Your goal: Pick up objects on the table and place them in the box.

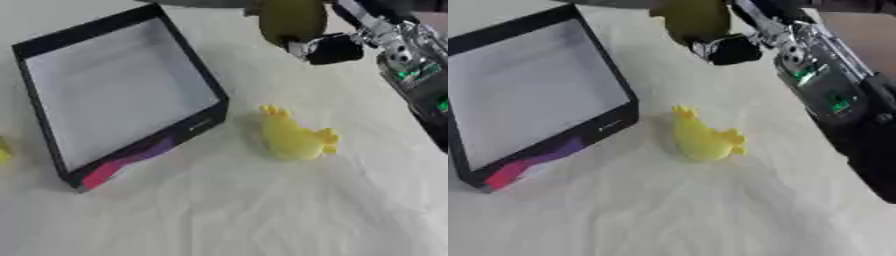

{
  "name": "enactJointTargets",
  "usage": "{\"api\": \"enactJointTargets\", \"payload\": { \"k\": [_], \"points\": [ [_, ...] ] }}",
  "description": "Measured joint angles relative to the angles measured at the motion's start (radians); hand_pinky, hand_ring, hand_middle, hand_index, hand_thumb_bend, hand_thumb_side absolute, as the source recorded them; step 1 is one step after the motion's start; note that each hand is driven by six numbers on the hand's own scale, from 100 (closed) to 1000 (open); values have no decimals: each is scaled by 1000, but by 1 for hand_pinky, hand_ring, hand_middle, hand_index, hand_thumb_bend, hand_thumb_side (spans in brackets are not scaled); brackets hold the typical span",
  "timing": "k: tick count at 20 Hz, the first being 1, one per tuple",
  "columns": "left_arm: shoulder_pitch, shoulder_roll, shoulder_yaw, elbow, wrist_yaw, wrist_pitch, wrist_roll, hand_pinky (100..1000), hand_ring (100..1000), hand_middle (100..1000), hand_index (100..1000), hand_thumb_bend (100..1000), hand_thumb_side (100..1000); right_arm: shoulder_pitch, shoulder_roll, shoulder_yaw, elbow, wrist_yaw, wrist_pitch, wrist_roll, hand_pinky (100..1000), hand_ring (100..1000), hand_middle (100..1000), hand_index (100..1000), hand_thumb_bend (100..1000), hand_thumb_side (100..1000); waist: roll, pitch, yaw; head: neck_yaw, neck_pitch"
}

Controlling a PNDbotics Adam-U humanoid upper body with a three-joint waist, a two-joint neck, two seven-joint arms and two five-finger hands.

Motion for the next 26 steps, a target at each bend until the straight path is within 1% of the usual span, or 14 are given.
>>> {"api": "enactJointTargets", "payload": {
  "k": [2, 5, 8, 9, 10, 11, 12, 15, 18, 23, 24, 25, 26],
  "points": [
    [-1, 20, 6, -14, 7, -12, 11, 832, 733, 749, 794, 100, 704, -13, -9, 0, -25, -3, 2, -2, 859, 768, 566, 679, 316, 365, 0, -5, 7, -7, 8],
    [-2, 52, 8, -26, 22, -33, 18, 832, 734, 751, 796, 100, 696, -39, -23, 2, -44, -6, 7, 2, 859, 767, 565, 678, 317, 364, 2, -22, 19, -22, 17],
    [-6, 76, 7, -28, 39, -48, 14, 834, 738, 755, 800, 100, 677, -62, -29, 10, -46, -6, 8, 10, 857, 762, 564, 676, 327, 371, 10, -30, 37, -40, 29],
    [-14, 81, 6, -29, 45, -53, 9, 834, 738, 755, 801, 100, 678, -68, -33, 15, -46, -6, 6, 15, 857, 762, 563, 676, 327, 367, 14, -37, 54, -52, 35],
    [-19, 88, 5, -29, 53, -56, 5, 835, 738, 755, 801, 100, 675, -76, -37, 21, -46, -6, 5, 19, 857, 762, 564, 675, 344, 408, 20, -47, 79, -66, 41],
    [-20, 97, 4, -31, 61, -59, 0, 835, 738, 756, 801, 100, 674, -86, -39, 25, -46, -6, 3, 23, 857, 762, 563, 675, 327, 361, 24, -56, 100, -81, 46],
    [-20, 105, 3, -32, 68, -60, -4, 835, 738, 755, 801, 100, 672, -95, -39, 29, -46, -6, 0, 27, 857, 762, 564, 676, 326, 353, 25, -60, 113, -94, 51],
    [-19, 117, 1, -33, 85, -61, -11, 835, 739, 756, 803, 100, 652, -116, -40, 42, -33, -5, -4, 32, 856, 763, 563, 675, 313, 335, 25, -62, 154, -134, 61],
    [-18, 135, 1, -33, 89, -69, -17, 835, 739, 756, 804, 100, 634, -148, -19, 60, 5, 3, -3, 34, 857, 765, 563, 676, 302, 318, 25, -66, 188, -174, 69],
    [-30, 161, 0, -33, 109, -84, -28, 835, 739, 756, 804, 100, 631, -182, 44, 92, 88, 33, -12, 27, 857, 769, 564, 676, 292, 311, 25, -69, 237, -246, 77],
    [-31, 166, 0, -34, 115, -85, -30, 835, 739, 756, 804, 100, 633, -183, 56, 98, 101, 40, -15, 24, 858, 770, 563, 677, 351, 268, 25, -69, 242, -258, 77],
    [-33, 168, -1, -34, 120, -86, -31, 835, 739, 756, 804, 100, 635, -183, 68, 103, 113, 46, -17, 22, 858, 770, 564, 677, 286, 311, 25, -70, 245, -266, 77],
    [-35, 171, -2, -34, 125, -86, -33, 835, 739, 756, 803, 100, 637, -183, 79, 107, 124, 51, -19, 20, 858, 772, 565, 677, 280, 315, 25, -70, 247, -273, 77]
  ]
}}
